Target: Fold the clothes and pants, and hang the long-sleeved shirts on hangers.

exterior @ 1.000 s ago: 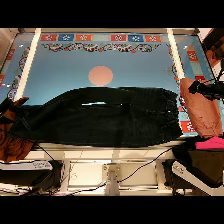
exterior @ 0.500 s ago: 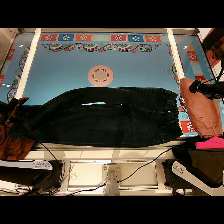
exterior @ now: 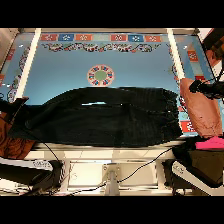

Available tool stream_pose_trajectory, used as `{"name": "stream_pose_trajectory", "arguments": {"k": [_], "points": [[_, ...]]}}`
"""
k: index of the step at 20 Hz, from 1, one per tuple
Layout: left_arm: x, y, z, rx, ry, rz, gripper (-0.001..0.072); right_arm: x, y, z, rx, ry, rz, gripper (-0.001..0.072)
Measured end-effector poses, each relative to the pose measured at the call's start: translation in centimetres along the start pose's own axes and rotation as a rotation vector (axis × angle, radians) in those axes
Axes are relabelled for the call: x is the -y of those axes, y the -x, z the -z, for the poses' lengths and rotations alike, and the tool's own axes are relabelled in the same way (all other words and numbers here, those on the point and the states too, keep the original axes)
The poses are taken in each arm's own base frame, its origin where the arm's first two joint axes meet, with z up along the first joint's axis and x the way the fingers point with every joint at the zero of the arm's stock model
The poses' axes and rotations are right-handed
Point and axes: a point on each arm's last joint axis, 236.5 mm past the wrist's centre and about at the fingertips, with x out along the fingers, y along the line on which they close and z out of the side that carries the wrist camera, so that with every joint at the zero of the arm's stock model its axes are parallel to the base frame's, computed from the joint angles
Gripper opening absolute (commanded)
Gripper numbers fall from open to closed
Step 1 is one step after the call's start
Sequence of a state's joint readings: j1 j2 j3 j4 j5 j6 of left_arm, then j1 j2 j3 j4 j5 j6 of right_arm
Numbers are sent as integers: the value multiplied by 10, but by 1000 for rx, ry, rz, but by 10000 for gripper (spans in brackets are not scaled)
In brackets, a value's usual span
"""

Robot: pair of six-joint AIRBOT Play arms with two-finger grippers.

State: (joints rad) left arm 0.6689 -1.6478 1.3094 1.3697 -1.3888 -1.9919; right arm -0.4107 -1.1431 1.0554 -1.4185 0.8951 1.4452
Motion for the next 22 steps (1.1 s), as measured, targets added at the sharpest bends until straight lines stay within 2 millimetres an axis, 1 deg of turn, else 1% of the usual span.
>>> {"name": "stream_pose_trajectory", "arguments": {"k": [4, 7, 12, 16, 19, 20, 21, 22], "points": [[18, 0, -8, 40, 17, 61, 563, 0, 0, 0, 0, 0, 0, 695], [23, 2, -10, 55, 39, 84, 563, 0, 0, 0, 0, 0, 0, 695], [23, -2, -7, 32, 82, 80, 563, 0, 0, 0, 0, 0, 0, 695], [21, -12, -4, -2, 99, 62, 562, 0, 0, 0, 0, 0, 0, 695], [23, -20, -7, -3, 106, 60, 561, 0, 0, 0, 0, 0, 0, 695], [25, -22, -8, 2, 106, 63, 546, 0, 0, 0, 0, -1, 0, 695], [26, -23, -9, 6, 104, 65, 463, 0, 0, 0, -1, 0, 0, 695], [28, -24, -10, 12, 103, 66, 305, 0, 0, 0, 0, 0, 0, 695]]}}
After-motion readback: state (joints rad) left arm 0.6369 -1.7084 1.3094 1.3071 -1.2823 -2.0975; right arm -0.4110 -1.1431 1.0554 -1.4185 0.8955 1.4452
